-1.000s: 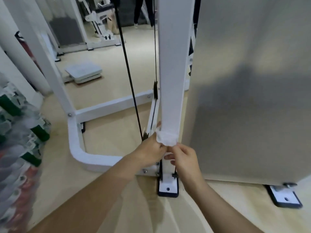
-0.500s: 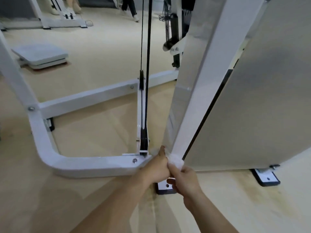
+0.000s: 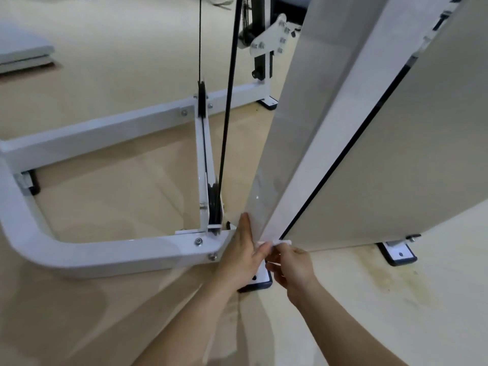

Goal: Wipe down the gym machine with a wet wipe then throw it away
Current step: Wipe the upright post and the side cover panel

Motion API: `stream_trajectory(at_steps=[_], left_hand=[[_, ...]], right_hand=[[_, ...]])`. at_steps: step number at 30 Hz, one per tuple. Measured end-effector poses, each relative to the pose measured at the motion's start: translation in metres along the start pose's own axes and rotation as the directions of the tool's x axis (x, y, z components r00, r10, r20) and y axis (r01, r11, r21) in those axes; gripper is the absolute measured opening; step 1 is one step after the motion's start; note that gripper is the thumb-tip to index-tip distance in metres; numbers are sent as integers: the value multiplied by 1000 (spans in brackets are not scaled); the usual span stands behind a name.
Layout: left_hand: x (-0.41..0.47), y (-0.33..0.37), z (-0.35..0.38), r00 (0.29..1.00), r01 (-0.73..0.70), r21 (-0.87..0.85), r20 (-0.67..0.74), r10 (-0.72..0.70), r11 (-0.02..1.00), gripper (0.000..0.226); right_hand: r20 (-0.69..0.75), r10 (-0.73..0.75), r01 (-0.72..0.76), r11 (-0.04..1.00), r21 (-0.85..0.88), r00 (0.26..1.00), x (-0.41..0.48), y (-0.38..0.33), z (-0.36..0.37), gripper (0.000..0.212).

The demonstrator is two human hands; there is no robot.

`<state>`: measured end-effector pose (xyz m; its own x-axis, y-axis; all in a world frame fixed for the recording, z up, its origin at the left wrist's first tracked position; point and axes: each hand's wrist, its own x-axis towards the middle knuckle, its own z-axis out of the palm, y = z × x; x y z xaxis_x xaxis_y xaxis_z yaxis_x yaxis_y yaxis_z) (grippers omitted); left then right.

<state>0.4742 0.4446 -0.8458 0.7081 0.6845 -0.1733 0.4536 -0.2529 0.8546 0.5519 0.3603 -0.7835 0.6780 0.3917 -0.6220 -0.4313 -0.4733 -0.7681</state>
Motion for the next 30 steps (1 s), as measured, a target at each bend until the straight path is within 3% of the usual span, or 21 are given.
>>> stream_trajectory(at_steps=[3, 7, 11, 14, 18, 21, 22, 26, 28, 30], left_hand=[[5, -10, 6, 997, 10, 414, -72, 22, 910, 96], [-1, -14, 10, 995, 74, 675, -96, -12, 735, 84], [-16, -26, 7, 991, -50, 766, -42, 127, 641, 55], [-35, -42, -5, 986, -168, 792, 123, 116, 586, 60], [-49, -66, -30, 991, -107, 829, 42, 130, 549, 60], [-54, -56, -35, 996, 0, 793, -57, 75, 609, 59], [-55, -47, -30, 1000, 5, 790, -16, 12, 613, 60], [-50, -19, -12, 996, -86, 709, 46, 77, 700, 60], [-50, -9, -16, 996, 9, 353, -90, 25, 936, 44], [-56, 5, -24, 990, 63, -86, -120, -73, 994, 30]], right_hand=[[2, 86, -85, 994, -73, 996, 6, 1, 2, 18], [119, 191, -184, 981, -65, 974, 0, 7, 3, 19], [248, 186, -213, 973, 90, 951, -10, 15, 11, 16], [348, 163, -193, 980, 52, 923, -22, 22, 23, 18], [442, 153, -151, 988, -39, 884, -38, 35, 33, 20], [463, 151, -153, 988, -34, 873, -44, 42, 37, 31], [460, 148, -141, 989, -49, 876, -45, 44, 36, 31], [364, 117, -111, 993, -37, 924, -40, 46, 22, 31], [367, 108, -131, 991, 39, 924, -35, 41, 14, 23], [408, 46, -94, 991, 99, 912, -35, 33, 8, 8]])
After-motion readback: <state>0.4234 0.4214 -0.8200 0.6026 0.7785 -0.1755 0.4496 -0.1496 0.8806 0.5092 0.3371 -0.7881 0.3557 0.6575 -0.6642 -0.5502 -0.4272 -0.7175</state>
